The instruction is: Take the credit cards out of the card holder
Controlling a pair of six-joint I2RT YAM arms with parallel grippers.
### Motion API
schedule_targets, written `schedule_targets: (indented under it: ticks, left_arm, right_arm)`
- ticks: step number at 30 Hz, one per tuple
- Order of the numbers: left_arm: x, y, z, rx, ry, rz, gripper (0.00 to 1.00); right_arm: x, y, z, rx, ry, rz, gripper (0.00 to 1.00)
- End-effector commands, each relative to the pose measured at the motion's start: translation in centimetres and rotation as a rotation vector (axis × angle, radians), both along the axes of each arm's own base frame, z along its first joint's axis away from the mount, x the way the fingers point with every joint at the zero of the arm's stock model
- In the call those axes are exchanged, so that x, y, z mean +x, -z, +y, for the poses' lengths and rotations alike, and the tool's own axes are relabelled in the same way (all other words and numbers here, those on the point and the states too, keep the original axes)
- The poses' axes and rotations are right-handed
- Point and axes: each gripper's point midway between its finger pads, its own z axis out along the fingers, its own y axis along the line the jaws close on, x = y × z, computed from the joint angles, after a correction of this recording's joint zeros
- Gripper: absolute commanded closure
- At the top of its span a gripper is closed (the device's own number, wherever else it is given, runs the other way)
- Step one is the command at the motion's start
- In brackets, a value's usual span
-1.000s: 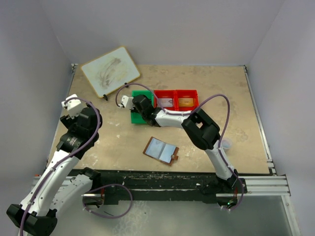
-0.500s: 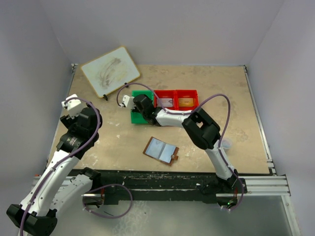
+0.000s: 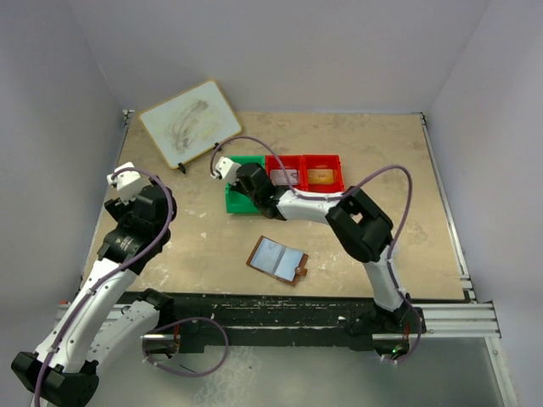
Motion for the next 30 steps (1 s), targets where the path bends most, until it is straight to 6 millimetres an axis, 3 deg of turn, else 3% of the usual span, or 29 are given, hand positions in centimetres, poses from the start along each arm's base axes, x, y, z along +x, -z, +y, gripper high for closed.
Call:
schedule_targets:
  ticks: [1,3,5,6,13,21,30]
  left_arm:
    - [0.1,-1.9,0.1,-0.021,-0.003,-0.065,0.21]
    - [0.1,-2.0,0.1,-0.026,0.0,-0.074,0.21]
    - [0.1,-1.9,0.0,-0.028,0.008,-0.074,0.21]
    - [0.2,-1.9,-0.1,-0.028,0.008,-0.072,0.21]
    - [0.5,-1.6,-0.4,-0.028,0.022,-0.057,0.21]
    - [0.8,-1.2,-0.6,-0.02,0.032,-0.036,0.21]
    - [0.8,-1.1,-0.5,-0.011,0.025,-0.029,0.21]
  right_arm:
    - [-0.9,-12.8,-0.1,0.494,0.111,-0.083,0.74]
    - [-2.3,-14.2,-1.2,0.653,0.182,-0.022,0.67]
    - [-4.0,-13.9,-2.4,0.79,0.286,0.096,0.49]
    - [-5.0,-13.0,-3.0,0.834,0.35,0.176,0.44]
    - [-11.9,-6.9,-5.5,0.892,0.573,0.495,0.43]
    - [-19.0,-2.0,-6.1,0.806,0.872,0.497,0.33]
    - [-22.7,2.0,-5.6,0.774,0.987,0.577,0.32]
